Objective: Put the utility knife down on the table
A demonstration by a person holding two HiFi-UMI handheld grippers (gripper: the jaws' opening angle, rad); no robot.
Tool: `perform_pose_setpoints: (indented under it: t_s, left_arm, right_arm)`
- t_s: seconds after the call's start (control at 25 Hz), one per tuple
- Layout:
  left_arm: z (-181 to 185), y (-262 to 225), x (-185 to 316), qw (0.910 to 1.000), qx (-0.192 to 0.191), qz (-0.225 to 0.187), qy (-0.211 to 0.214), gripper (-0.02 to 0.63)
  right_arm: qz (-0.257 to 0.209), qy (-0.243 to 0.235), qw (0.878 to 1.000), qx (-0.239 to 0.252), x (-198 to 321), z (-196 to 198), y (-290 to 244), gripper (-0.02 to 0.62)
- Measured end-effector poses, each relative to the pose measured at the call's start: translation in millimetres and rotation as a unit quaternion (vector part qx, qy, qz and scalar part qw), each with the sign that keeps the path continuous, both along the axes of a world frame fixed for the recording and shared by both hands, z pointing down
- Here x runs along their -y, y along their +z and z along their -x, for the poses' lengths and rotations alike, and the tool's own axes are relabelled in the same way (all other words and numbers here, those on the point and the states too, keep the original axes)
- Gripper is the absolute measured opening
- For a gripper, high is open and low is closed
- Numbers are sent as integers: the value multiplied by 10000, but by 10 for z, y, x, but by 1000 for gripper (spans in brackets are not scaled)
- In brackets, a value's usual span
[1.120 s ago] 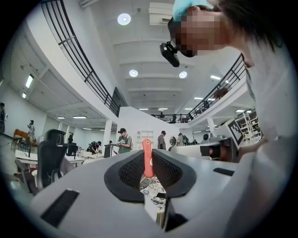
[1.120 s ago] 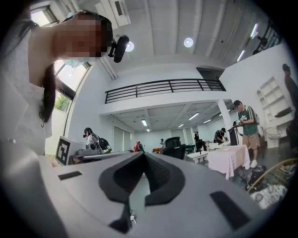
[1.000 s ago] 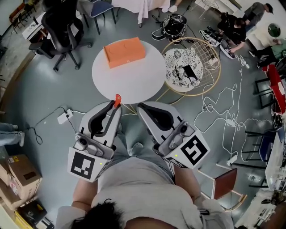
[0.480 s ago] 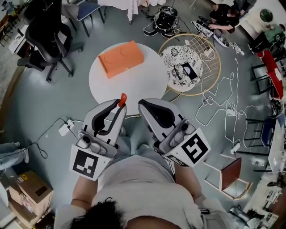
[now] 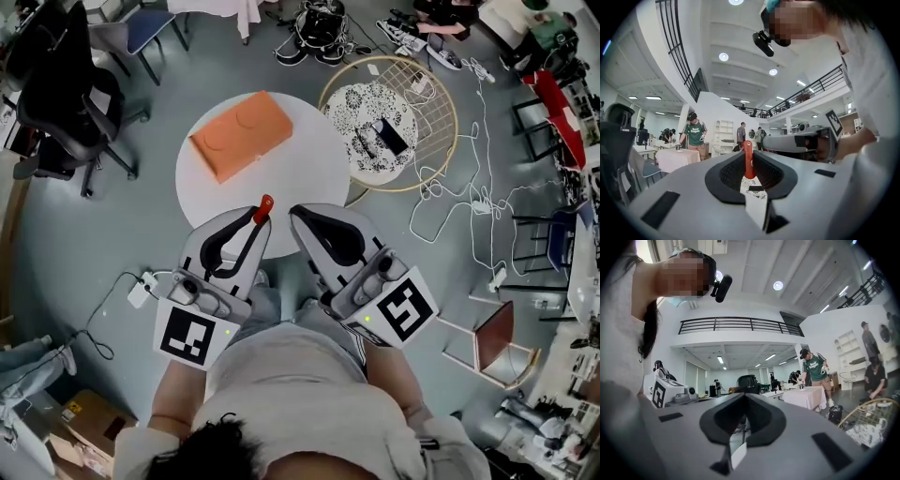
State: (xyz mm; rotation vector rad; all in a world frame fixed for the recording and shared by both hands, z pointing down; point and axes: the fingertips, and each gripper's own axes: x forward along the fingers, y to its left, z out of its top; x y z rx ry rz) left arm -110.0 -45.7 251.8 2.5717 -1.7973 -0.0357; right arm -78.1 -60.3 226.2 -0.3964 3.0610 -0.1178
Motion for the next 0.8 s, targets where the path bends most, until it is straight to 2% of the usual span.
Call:
perform_pose_setpoints:
  t_s: [0.36, 0.64, 0.8]
  left_arm:
    - [37, 407, 323, 9969, 52, 509, 602, 55]
    - [131, 858, 416, 9912, 290, 925, 901, 55]
    - [185, 1121, 449, 9878, 274, 1186, 967, 55]
  right_arm:
    - [254, 633, 9975, -185, 271, 29, 224, 8]
    - [462, 956, 9938, -339, 315, 86, 396, 8]
    - [527, 1091, 9917, -426, 325, 108, 467, 8]
